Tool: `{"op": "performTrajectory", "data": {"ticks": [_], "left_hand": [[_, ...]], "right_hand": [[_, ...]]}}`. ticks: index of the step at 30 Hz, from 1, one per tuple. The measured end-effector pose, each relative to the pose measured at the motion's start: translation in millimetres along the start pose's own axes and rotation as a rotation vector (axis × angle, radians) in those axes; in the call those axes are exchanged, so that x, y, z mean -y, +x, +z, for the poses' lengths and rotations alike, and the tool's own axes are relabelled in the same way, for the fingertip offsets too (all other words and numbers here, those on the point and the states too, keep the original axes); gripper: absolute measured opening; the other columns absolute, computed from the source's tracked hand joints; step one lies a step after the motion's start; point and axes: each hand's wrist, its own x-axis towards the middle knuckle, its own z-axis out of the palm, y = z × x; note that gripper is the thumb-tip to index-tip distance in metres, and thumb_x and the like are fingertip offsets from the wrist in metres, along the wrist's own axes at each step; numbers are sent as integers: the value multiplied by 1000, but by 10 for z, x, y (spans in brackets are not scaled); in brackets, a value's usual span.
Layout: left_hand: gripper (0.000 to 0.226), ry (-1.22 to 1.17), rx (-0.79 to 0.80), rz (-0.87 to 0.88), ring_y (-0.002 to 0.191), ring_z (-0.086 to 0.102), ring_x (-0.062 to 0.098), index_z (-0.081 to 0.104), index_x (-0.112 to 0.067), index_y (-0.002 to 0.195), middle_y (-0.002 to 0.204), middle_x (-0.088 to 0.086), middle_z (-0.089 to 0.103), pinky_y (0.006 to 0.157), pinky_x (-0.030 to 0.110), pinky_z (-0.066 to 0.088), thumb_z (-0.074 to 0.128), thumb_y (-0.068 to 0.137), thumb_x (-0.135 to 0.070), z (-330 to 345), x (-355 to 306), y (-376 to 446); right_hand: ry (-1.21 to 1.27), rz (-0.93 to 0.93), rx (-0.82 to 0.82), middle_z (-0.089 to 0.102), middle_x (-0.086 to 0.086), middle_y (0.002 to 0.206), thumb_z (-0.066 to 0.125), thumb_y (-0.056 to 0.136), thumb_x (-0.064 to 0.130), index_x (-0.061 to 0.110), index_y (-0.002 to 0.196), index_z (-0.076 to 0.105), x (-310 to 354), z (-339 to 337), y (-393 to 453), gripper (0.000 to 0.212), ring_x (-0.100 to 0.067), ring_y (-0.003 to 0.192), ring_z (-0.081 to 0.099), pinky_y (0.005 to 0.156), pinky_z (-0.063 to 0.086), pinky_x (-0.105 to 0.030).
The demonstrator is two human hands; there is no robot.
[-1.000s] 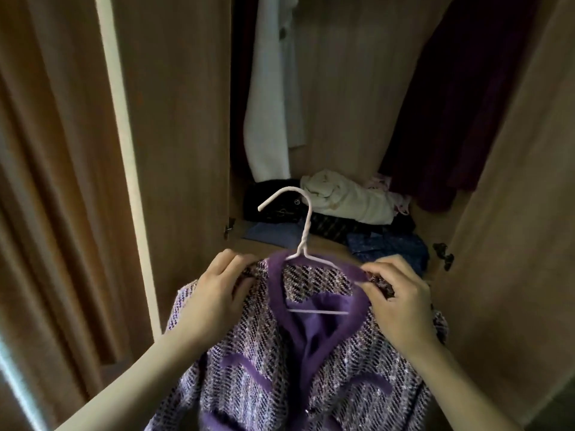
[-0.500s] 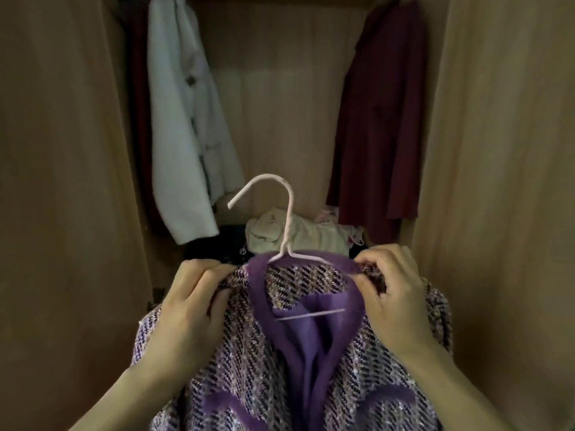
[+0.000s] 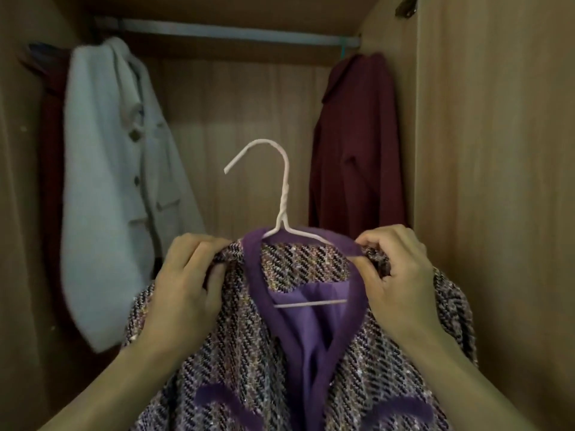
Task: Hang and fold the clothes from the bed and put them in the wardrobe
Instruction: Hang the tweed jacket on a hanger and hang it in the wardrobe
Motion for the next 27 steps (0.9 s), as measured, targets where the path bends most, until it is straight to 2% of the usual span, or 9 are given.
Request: {"op": "performTrajectory", "data": {"ticks": [4, 9, 15, 19, 24, 27], "left_hand": [[26, -35, -84, 86, 99, 53, 25, 65, -1, 113, 106, 7, 55, 89, 21, 36, 54, 90, -3, 347, 361, 297], [26, -102, -217, 194, 94, 56, 30, 68, 1, 112, 102, 13, 57, 87, 32, 44, 53, 90, 1, 632, 771, 741], [25, -149, -329, 255, 92, 54, 30, 67, 1, 111, 101, 14, 57, 85, 32, 41, 53, 90, 2, 1030, 1178, 1417], [25, -201, -395, 225, 92, 53, 30, 66, 2, 110, 101, 15, 58, 86, 30, 39, 53, 89, 3, 1376, 1314, 1706], [25, -219, -396, 226, 94, 53, 31, 64, -3, 111, 103, 11, 56, 82, 35, 42, 53, 89, -2, 1816, 1493, 2094], [26, -202, -416, 220, 94, 54, 32, 63, -5, 111, 104, 10, 54, 80, 41, 44, 53, 87, -2, 2015, 1532, 2418]], "right_hand": [[-59, -33, -27, 58, 9, 94, 81, 76, 5, 16, 95, 66, -123, 293, 275, 27, -19, 89, 56, 78, 46, -43], [-142, -84, -76, 58, 6, 94, 79, 78, 4, 13, 95, 66, -216, 651, 679, 23, -18, 91, 53, 81, 42, -27], [-281, -144, -139, 58, 4, 93, 78, 80, 5, 15, 95, 64, -330, 1000, 1256, 23, -21, 88, 53, 74, 47, -44], [-389, -213, -97, 57, 1, 91, 77, 81, 9, 15, 94, 62, -521, 1120, 1595, 20, -24, 85, 54, 71, 47, -49], [-515, -344, -62, 56, 0, 92, 67, 82, 20, 16, 94, 59, -828, 1273, 2012, 15, -27, 86, 54, 70, 42, -45], [-528, -399, -66, 55, -2, 91, 70, 81, 18, 16, 93, 58, -977, 1314, 2362, 18, -26, 86, 53, 70, 41, -42]]}}
